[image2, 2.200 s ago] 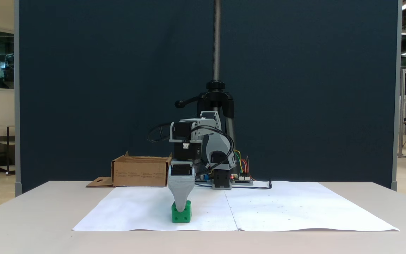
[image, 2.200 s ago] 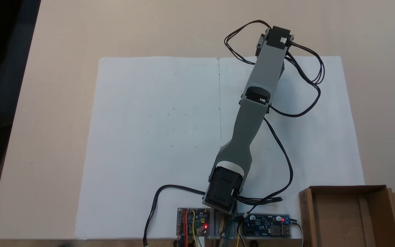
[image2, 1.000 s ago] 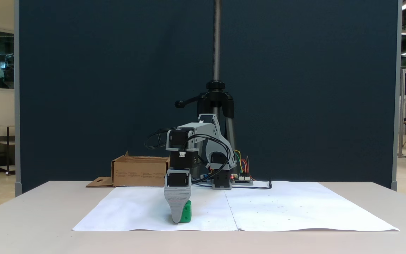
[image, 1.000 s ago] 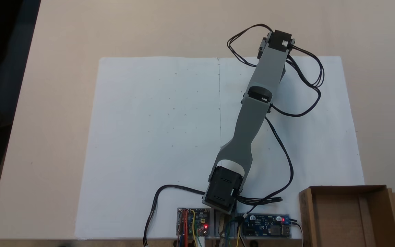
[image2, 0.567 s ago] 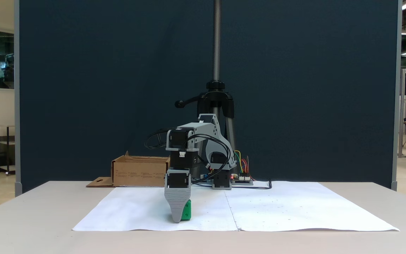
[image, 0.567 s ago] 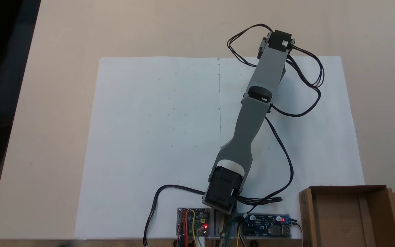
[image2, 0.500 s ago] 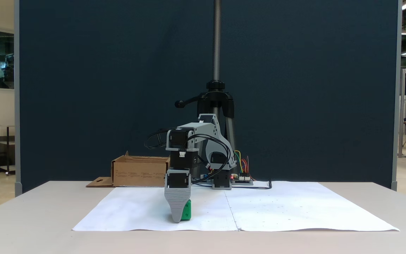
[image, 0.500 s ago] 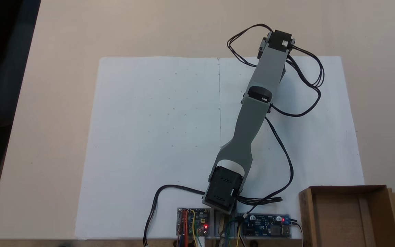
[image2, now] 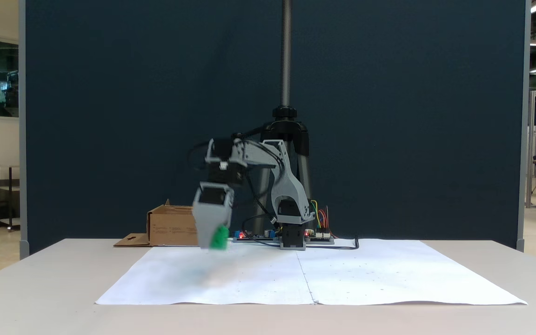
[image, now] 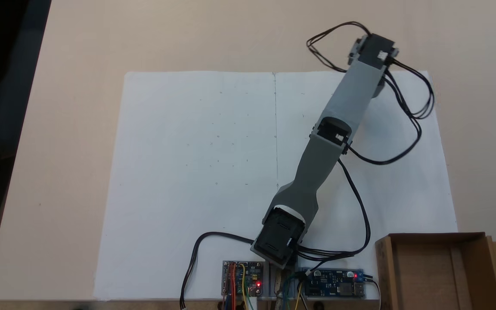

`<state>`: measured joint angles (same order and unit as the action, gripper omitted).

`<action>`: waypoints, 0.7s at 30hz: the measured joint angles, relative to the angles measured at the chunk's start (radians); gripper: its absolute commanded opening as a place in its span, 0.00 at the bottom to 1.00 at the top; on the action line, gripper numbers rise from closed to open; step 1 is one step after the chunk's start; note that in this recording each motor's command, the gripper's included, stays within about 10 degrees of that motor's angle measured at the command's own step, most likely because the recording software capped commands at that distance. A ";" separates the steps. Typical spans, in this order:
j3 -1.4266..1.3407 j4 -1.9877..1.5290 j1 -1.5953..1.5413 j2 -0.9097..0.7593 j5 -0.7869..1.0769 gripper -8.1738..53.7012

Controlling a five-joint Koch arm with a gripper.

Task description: Grasp a green dice and put it in the bin.

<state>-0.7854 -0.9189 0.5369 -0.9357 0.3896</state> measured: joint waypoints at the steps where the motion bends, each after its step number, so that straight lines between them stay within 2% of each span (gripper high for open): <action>1: 0.000 0.000 0.031 -0.020 -0.012 0.33; 12: -0.089 -0.087 0.437 -0.293 -0.067 0.33; 21: -0.087 -0.117 0.758 -0.368 -0.071 0.33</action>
<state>-0.8728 -1.0354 1.2947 -1.3039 0.3191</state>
